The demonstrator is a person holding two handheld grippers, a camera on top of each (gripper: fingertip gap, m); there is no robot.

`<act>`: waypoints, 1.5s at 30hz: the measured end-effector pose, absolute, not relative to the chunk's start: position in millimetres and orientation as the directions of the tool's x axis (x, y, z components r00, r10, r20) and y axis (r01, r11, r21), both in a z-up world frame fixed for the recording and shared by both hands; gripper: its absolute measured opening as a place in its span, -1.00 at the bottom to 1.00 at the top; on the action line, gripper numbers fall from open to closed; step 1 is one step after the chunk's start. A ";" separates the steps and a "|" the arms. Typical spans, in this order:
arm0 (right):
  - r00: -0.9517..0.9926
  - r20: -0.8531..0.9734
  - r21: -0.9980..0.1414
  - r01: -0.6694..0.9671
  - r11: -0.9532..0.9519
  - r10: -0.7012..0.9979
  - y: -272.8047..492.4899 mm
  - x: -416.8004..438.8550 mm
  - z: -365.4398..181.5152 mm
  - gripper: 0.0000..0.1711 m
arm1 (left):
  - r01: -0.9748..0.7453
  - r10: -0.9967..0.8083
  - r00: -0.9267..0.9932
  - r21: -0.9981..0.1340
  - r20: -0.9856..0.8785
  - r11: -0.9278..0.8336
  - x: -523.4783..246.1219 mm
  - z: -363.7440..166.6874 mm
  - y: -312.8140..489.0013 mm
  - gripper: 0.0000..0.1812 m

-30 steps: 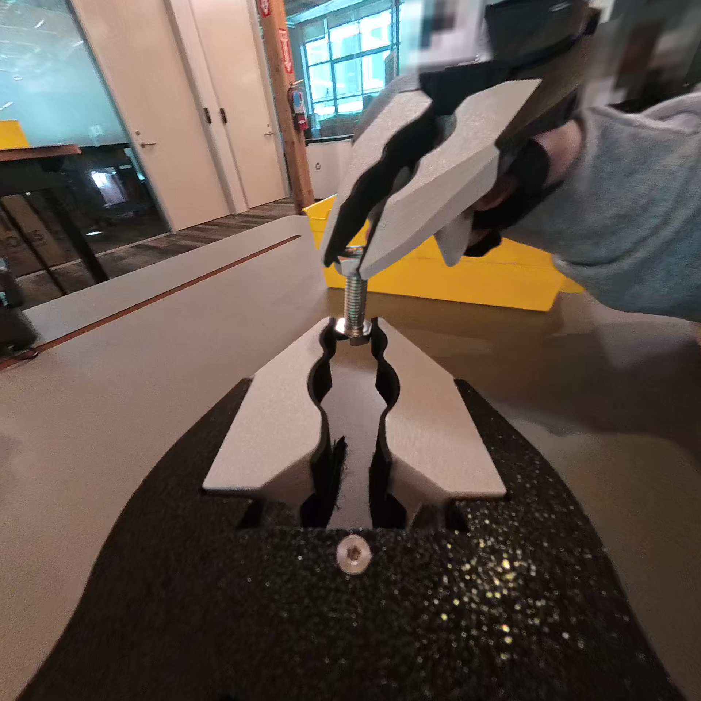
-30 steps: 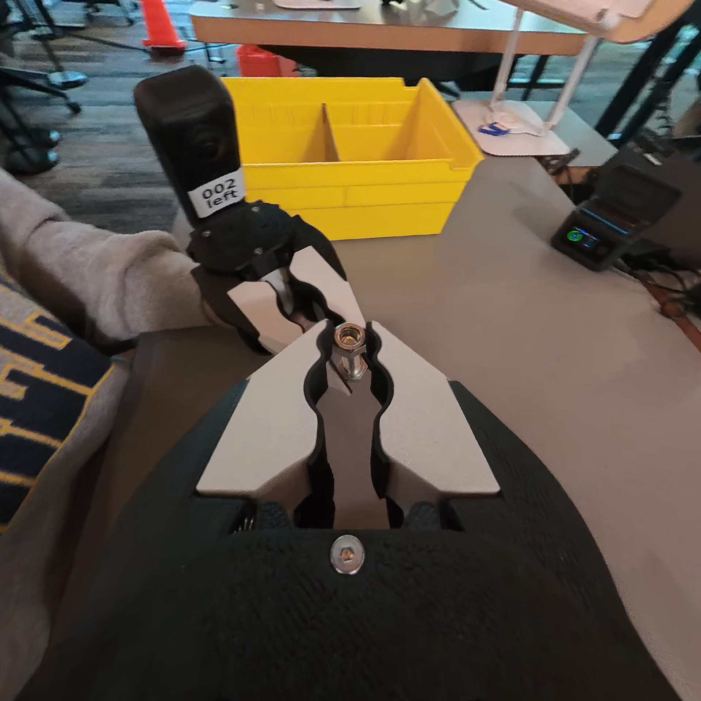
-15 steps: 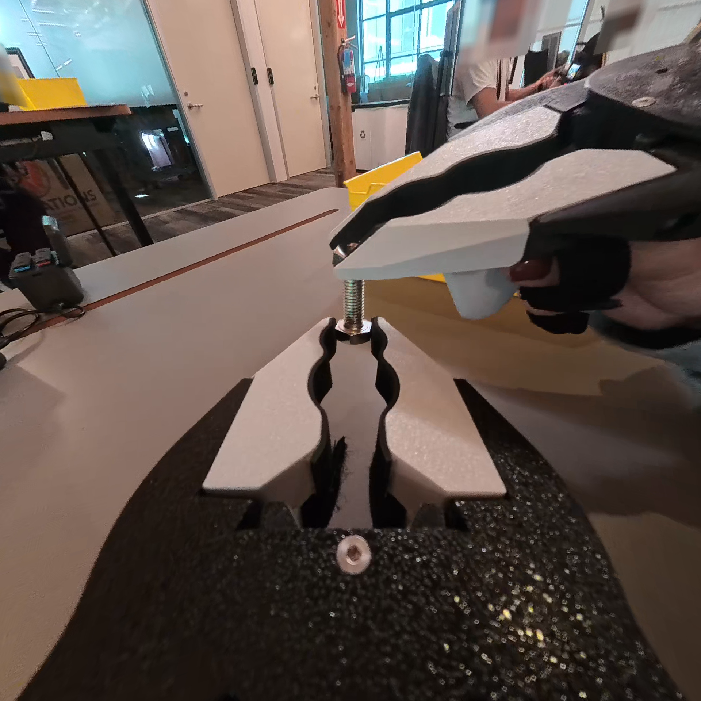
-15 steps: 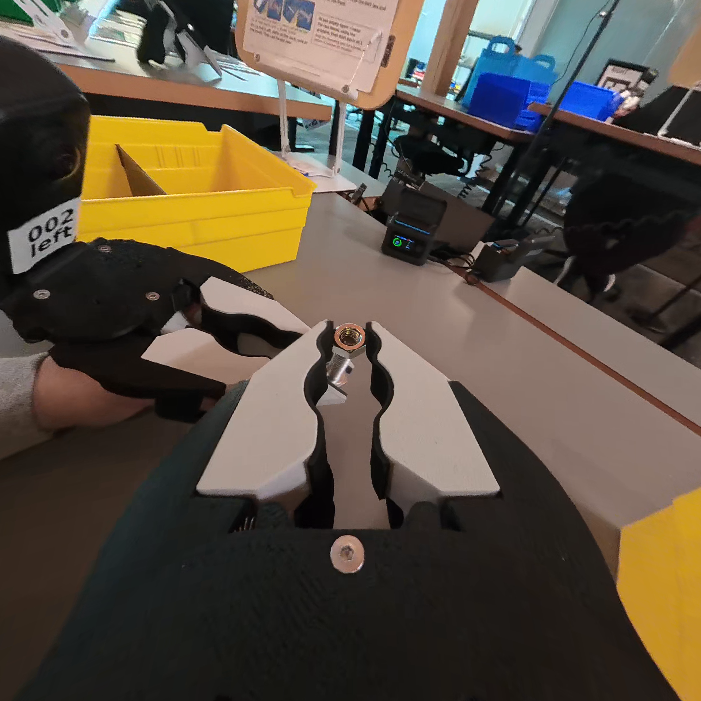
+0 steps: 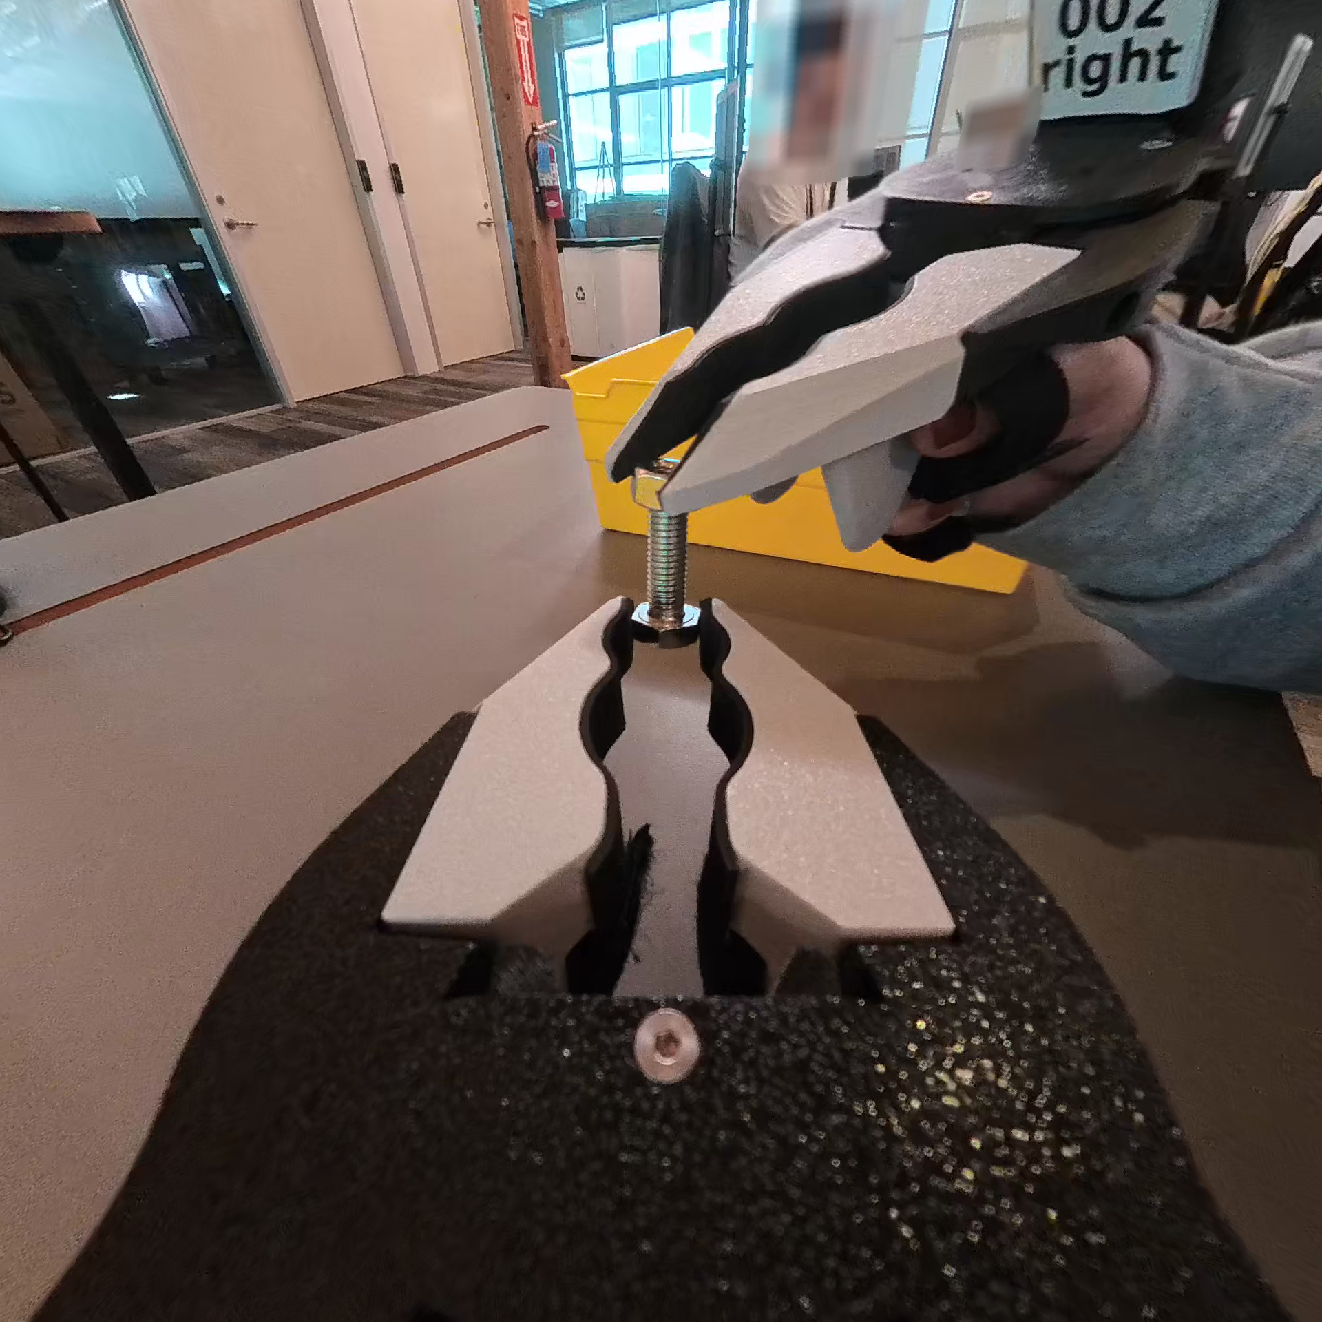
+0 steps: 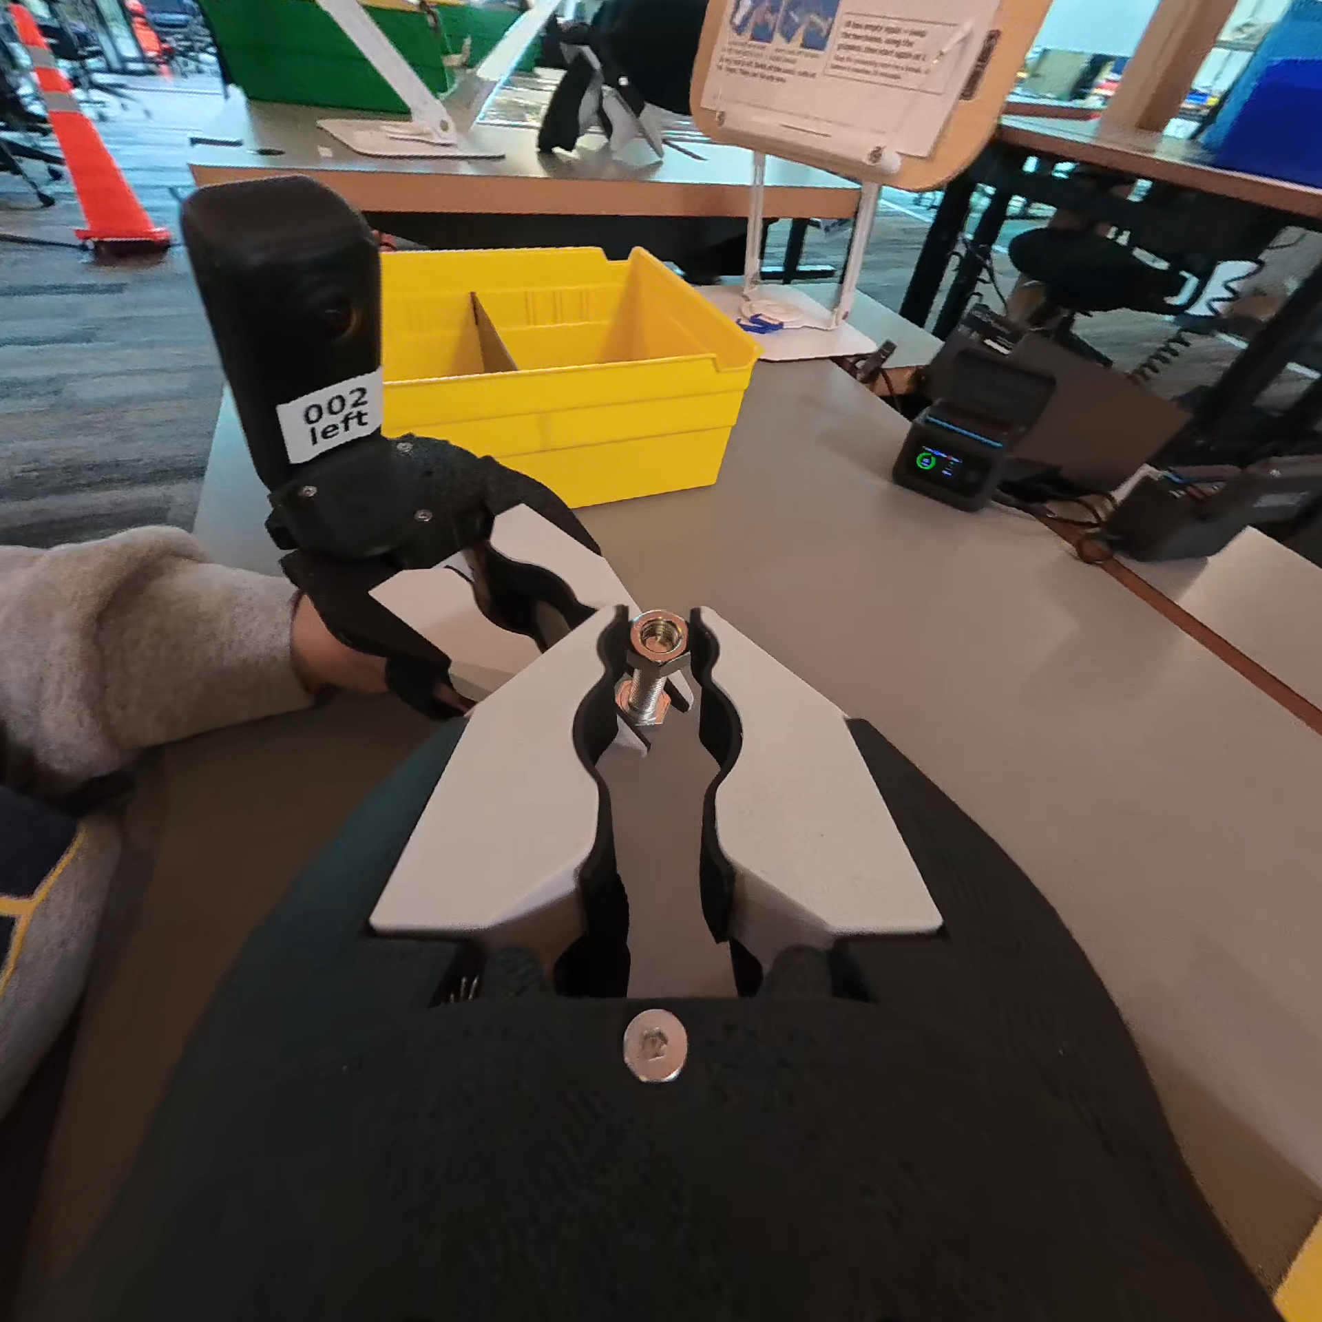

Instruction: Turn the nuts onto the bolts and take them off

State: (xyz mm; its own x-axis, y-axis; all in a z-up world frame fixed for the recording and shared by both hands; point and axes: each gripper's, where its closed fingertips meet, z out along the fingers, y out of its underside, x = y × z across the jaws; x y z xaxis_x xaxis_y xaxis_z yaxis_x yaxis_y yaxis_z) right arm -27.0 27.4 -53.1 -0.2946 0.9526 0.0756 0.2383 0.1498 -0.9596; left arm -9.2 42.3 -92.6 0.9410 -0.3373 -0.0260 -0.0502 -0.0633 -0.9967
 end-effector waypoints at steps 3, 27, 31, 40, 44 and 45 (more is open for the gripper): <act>-0.231 0.073 -0.966 0.227 0.127 0.970 28.3 -29.7 -52.7 -0.81 | -0.041 -0.329 0.944 -0.997 -0.016 -0.068 -11.2 -92.8 43.1 -0.82; -0.014 0.016 -0.995 0.099 0.017 1.000 67.6 -37.3 -94.7 -0.72 | 0.033 -0.098 0.995 -0.999 0.035 -0.021 -50.8 -84.6 45.8 -0.82; -0.003 0.001 -0.984 0.181 0.002 1.000 70.5 -44.3 -104.6 -0.75 | 0.011 -0.014 1.000 -1.000 0.010 0.027 -63.1 -78.5 41.4 -0.82; -0.159 0.007 -0.760 0.641 0.109 0.987 58.4 -19.2 -161.9 -0.76 | -0.168 0.138 0.974 -0.982 -0.179 -0.088 -83.0 -91.2 39.3 -0.81; -0.169 0.106 -0.725 0.661 0.193 0.980 64.4 -30.0 -165.5 -0.75 | -0.283 0.142 0.942 -0.946 -0.305 -0.157 -81.1 -98.7 40.5 -0.82; -0.175 0.110 -0.708 0.677 0.200 0.978 65.6 -31.9 -167.4 -0.74 | -0.303 0.139 0.935 -0.938 -0.327 -0.166 -80.6 -99.8 40.3 -0.82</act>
State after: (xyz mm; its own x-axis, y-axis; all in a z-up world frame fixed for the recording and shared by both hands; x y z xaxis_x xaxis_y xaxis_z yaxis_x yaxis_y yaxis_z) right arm -31.9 65.6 -167.4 -0.1746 0.9785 0.1100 0.6769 0.2004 -0.7082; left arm -80.6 40.3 -99.8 0.9347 0.1389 -0.3270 -0.3035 -0.1664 -0.9382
